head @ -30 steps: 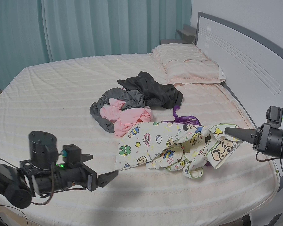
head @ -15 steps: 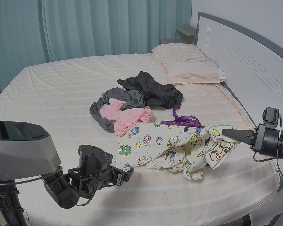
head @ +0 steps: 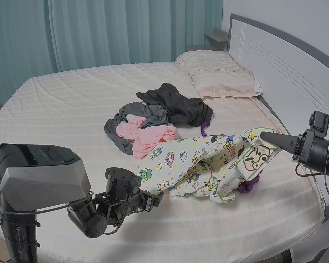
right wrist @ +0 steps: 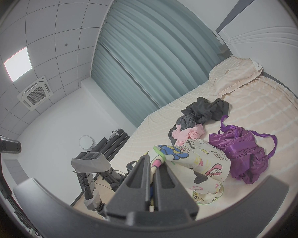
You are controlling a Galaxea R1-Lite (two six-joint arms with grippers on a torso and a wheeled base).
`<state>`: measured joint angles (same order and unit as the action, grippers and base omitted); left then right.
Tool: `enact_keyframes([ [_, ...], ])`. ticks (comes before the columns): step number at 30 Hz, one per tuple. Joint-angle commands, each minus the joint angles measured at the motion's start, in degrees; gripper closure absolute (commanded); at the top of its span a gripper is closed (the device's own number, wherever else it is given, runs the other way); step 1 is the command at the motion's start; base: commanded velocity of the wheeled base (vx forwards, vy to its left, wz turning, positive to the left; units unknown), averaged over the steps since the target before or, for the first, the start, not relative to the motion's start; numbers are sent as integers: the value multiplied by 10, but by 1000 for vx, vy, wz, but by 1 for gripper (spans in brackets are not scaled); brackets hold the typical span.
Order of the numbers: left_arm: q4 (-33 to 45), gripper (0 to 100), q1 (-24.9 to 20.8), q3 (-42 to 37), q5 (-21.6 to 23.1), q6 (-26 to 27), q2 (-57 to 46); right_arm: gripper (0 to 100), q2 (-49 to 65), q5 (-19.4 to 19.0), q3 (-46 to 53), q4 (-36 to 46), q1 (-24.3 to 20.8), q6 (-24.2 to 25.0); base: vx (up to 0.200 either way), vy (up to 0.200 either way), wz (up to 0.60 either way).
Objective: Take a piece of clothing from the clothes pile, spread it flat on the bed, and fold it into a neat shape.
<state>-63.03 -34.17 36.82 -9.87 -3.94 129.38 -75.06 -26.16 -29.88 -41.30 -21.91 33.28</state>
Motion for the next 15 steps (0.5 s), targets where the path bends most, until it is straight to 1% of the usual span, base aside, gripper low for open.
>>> enact_keyframes([
  [1, 0, 0, -4, 9, 1, -1, 9, 100, -4, 0, -1, -1, -2, 0, 0, 0, 0],
  [4, -1, 0, -4, 16, 1, 0, 16, 100, -5, 0, -6, -1, -2, 0, 0, 0, 0],
  [6, -1, 0, -2, 38, 0, -2, 33, 100, 1, -1, -10, -1, -3, 2, 0, 0, 0],
  [9, -4, 0, 0, 62, -3, -16, 52, 100, 1, -1, -13, -1, -4, 2, 0, 0, 0],
  [12, -16, 0, 3, 66, -3, -25, 60, 100, -3, 0, -12, -1, -3, 2, 0, 0, 0],
  [13, -22, 100, 6, 69, -3, -28, 64, 100, -5, 0, -11, 0, -2, 2, 0, 0, 0],
  [15, -31, 100, 8, 71, -5, -37, 69, 100, -7, 0, -7, 0, 0, 2, 0, 0, 0],
])
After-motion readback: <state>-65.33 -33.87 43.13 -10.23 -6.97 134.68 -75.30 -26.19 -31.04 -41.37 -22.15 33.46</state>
